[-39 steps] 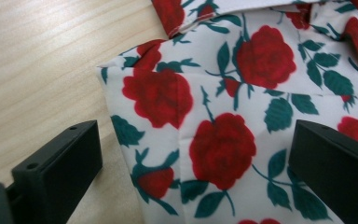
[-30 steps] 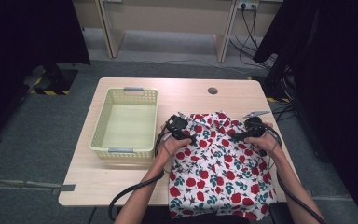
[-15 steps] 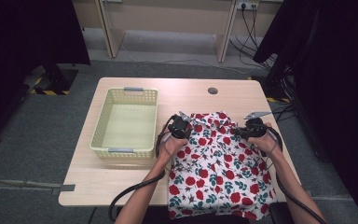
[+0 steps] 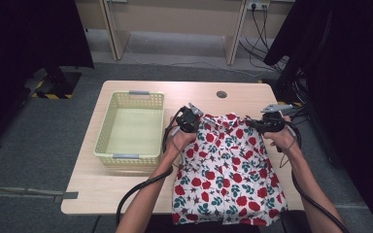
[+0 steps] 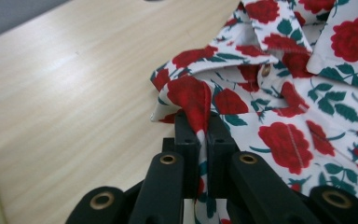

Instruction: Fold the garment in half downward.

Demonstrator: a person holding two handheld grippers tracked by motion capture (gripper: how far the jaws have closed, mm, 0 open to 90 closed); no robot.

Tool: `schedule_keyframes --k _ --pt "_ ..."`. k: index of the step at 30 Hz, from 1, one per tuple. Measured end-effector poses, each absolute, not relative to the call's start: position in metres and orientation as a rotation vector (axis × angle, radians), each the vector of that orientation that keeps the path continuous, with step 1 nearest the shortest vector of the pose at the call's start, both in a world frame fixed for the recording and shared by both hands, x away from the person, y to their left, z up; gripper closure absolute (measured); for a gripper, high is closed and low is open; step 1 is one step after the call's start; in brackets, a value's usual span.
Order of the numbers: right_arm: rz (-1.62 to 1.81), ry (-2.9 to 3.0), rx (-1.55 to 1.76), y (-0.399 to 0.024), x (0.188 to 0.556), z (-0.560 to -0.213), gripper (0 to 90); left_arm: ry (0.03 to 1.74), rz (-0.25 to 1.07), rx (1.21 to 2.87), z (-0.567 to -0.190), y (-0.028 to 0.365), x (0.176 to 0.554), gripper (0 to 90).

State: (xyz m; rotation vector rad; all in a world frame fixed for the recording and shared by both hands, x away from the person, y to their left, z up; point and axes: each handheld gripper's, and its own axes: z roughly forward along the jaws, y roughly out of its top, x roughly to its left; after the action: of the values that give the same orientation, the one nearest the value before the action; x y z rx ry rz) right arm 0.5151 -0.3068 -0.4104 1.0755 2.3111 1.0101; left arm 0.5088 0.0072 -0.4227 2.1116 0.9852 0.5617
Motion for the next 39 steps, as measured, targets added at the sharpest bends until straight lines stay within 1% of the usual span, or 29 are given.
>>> schedule_keyframes --k 7,10,13,16,21,28,32,36,39 --pt "1.045 2.268 1.064 -0.305 0.530 -0.386 85.4 0.962 0.592 2.088 -0.400 0.005 0.522 86.1" --pt "1.069 2.246 1.041 -0.302 0.536 -0.376 85.2 0.963 0.605 2.038 -0.387 0.004 0.529 86.1" --pt "1.082 2.214 1.037 -0.300 0.543 -0.364 85.2 0.936 0.622 2.036 -0.376 0.002 0.532 86.1" --pt "1.096 2.208 0.999 -0.295 0.540 -0.353 85.2 0.916 0.632 2.019 -0.369 0.004 0.528 86.0" --pt "1.138 2.203 0.945 -0.295 0.521 -0.356 84.9 0.860 0.593 1.992 -0.374 0.007 0.500 85.9" --pt "1.184 2.223 0.895 -0.300 0.477 -0.380 84.1 0.775 0.560 2.004 -0.393 0.011 0.454 85.7" --pt "1.210 2.224 0.879 -0.303 0.451 -0.393 83.4 0.725 0.568 2.003 -0.400 0.014 0.426 85.3" --pt "1.230 2.225 0.873 -0.306 0.427 -0.404 83.1 0.696 0.529 2.023 -0.416 0.018 0.397 84.5" --pt "1.226 2.259 0.842 -0.308 0.402 -0.412 82.3 0.684 0.476 2.035 -0.428 0.024 0.372 83.6"
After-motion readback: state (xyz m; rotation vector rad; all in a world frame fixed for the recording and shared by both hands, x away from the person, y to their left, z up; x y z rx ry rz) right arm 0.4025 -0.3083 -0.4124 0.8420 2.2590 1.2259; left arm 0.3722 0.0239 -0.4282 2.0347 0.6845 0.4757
